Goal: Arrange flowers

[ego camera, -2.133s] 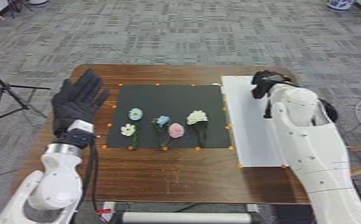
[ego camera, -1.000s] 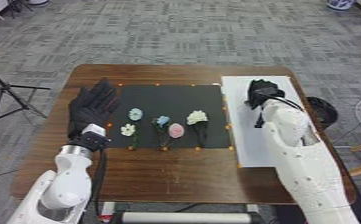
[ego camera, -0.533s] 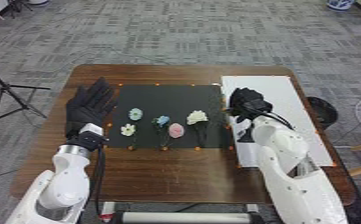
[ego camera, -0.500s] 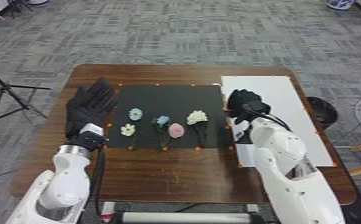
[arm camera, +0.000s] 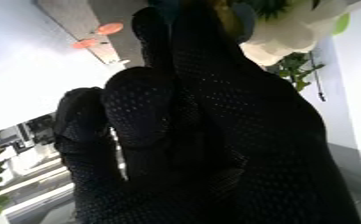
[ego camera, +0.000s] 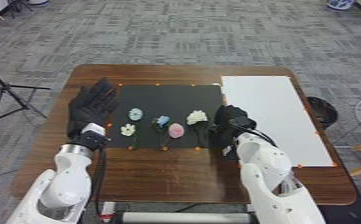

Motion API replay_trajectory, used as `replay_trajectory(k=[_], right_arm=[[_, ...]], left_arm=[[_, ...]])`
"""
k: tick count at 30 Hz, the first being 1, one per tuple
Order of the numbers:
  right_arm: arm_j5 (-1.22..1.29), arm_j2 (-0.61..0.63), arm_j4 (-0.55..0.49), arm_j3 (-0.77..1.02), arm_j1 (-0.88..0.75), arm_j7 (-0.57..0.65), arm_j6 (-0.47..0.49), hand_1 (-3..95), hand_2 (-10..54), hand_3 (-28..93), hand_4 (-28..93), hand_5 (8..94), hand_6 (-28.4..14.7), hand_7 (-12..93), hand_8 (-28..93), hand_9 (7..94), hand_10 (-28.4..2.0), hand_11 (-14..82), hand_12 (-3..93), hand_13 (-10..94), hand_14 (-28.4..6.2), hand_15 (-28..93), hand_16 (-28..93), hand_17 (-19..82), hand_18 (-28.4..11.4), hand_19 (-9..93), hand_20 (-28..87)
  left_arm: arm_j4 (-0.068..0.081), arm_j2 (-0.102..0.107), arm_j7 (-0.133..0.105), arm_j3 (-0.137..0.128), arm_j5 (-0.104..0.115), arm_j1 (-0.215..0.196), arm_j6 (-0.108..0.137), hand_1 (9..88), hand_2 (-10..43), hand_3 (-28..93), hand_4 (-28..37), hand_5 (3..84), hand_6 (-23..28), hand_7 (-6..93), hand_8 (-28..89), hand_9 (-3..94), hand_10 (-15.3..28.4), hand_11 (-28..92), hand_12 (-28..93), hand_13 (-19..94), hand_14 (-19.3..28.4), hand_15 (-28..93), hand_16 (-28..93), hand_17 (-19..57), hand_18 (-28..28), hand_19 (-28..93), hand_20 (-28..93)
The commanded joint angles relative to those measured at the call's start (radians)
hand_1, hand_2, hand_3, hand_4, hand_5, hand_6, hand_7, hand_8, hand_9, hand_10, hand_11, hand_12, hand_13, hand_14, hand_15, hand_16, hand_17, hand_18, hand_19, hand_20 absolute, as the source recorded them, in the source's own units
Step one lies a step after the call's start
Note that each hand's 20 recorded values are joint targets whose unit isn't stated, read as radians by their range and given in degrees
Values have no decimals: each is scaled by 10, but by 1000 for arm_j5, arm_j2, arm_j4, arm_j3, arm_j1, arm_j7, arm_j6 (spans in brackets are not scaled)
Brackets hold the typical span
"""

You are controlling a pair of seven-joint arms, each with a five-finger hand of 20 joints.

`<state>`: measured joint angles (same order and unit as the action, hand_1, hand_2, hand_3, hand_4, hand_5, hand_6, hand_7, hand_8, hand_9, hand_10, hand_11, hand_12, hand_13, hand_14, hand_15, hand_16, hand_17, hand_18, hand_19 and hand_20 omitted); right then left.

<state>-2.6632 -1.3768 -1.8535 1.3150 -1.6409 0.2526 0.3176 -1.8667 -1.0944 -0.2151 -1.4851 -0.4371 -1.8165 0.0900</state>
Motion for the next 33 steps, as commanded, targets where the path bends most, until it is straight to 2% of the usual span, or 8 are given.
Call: replay_trajectory(k=[1, 7, 21, 23, 26, 27, 29, 33], right_arm=[[10, -4, -36, -4, -24, 18, -9, 578, -95, 593, -283, 703, -2, 238, -7, 798, -79, 164, 476, 701, -75, 685, 362, 399, -214, 850, 425], [-3, -1, -55, -9, -25, 21, 6, 553, -95, 611, -283, 684, 0, 193, -114, 777, -87, 184, 451, 690, -78, 688, 354, 392, -215, 847, 421], [30, 10, -115, 7, -41, 50, 30, 507, -95, 665, -283, 655, -14, 163, -117, 744, -96, 221, 387, 679, -83, 685, 353, 385, -218, 842, 419], [59, 10, -133, 27, -55, 60, -21, 471, -95, 694, -283, 638, -17, 154, -113, 722, -105, 268, 346, 675, -85, 686, 353, 383, -219, 842, 416], [203, 25, -129, 48, -76, 39, -261, 384, -91, 717, -252, 623, -31, 139, -106, 694, -130, 298, 258, 669, -92, 667, 334, 378, -215, 835, 401], [239, 28, -129, 56, -78, 23, -309, 349, -55, 719, -230, 619, -39, 134, -103, 680, -145, 269, 232, 662, -99, 633, 313, 375, -212, 820, 385], [305, 21, -132, 103, -82, -61, -324, 309, 3, 729, -218, 592, -52, 127, -98, 632, -163, 209, 203, 625, -114, 578, 272, 358, -200, 769, 340], [468, 1, -145, 193, -77, -159, -290, 260, 64, 744, -240, 503, -56, 129, -100, 519, -174, 134, 172, 502, -138, 441, 186, 289, -177, 638, 229]], left_arm=[[-1, 3, 7, -1, 3, -5, 2, 271, 109, 716, -283, 421, 69, 103, -90, 334, 126, 156, 80, 247, 135, 166, -24, -63, 137, 321, 85], [-2, 6, 0, 1, 20, -6, 1, 272, 105, 717, -283, 421, 69, 104, -90, 332, 124, 157, 82, 246, 140, 170, -22, -64, 138, 321, 85], [-10, 11, -22, -3, 42, -14, 12, 266, 95, 715, -283, 420, 69, 104, -90, 329, 124, 153, 83, 243, 141, 168, -19, -65, 139, 320, 86], [-9, 12, -20, -3, 39, -11, 18, 264, 97, 714, -283, 420, 69, 104, -90, 328, 124, 153, 83, 243, 141, 167, -19, -65, 139, 319, 85], [-9, 14, -19, -9, 36, -13, 18, 260, 102, 714, -283, 420, 69, 102, -90, 329, 124, 152, 83, 244, 140, 165, -20, -65, 140, 319, 86], [-12, 17, -19, -12, 33, -15, 19, 259, 105, 713, -283, 420, 69, 102, -90, 329, 124, 152, 83, 244, 139, 165, -20, -65, 140, 319, 85], [-16, 18, -21, -20, 23, -19, 19, 256, 108, 714, -283, 419, 69, 102, -90, 329, 124, 152, 82, 244, 138, 163, -20, -65, 140, 320, 86], [-27, 21, -27, -39, 11, -35, 15, 253, 110, 715, -283, 419, 69, 101, -89, 329, 124, 151, 82, 244, 137, 162, -21, -65, 140, 319, 86]])
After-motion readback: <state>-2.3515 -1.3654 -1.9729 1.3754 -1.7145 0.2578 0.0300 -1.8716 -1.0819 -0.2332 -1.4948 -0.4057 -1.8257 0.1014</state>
